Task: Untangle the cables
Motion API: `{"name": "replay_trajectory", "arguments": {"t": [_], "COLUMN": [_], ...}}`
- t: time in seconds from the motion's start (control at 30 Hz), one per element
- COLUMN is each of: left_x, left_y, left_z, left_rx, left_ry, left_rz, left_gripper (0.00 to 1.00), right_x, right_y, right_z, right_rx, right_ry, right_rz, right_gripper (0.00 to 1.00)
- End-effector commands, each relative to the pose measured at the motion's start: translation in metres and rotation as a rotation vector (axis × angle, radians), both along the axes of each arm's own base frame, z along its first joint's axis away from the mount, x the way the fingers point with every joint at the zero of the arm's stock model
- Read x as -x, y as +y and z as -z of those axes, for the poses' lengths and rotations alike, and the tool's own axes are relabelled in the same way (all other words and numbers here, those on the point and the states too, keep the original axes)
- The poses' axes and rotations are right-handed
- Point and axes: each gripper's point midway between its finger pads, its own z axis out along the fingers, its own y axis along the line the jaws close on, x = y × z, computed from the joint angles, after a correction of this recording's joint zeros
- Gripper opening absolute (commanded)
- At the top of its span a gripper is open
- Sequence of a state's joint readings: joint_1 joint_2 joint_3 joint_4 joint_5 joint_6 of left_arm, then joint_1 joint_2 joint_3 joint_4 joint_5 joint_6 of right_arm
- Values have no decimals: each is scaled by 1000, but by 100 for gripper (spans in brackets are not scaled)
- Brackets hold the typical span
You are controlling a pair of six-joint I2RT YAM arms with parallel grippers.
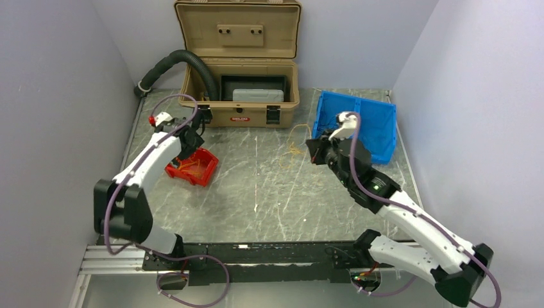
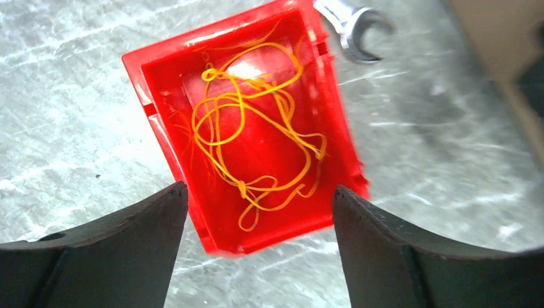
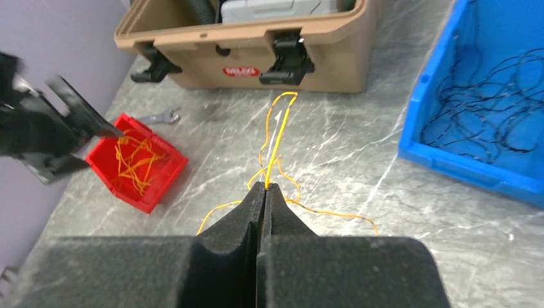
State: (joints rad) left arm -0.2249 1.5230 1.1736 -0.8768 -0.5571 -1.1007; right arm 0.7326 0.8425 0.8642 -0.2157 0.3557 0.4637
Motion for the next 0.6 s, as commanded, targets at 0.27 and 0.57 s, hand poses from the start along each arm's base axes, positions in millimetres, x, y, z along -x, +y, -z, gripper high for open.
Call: {"name": "replay_trajectory", "arguments": {"t": [0.27, 0.57], "left_x": [28, 85], "left_y": [15, 35], "left_z": [-125, -190], "left_rx": [52, -73], "left_ry": [-250, -423], "left_rz": [210, 301], "left_gripper": [99, 99], "right_x": [-32, -46], "right_y": [138, 268], "right_z": [-21, -31], "right_rx": [-90, -183], "right_ry": [-37, -94], "right_rz": [-304, -435], "right_gripper": [0, 0]}}
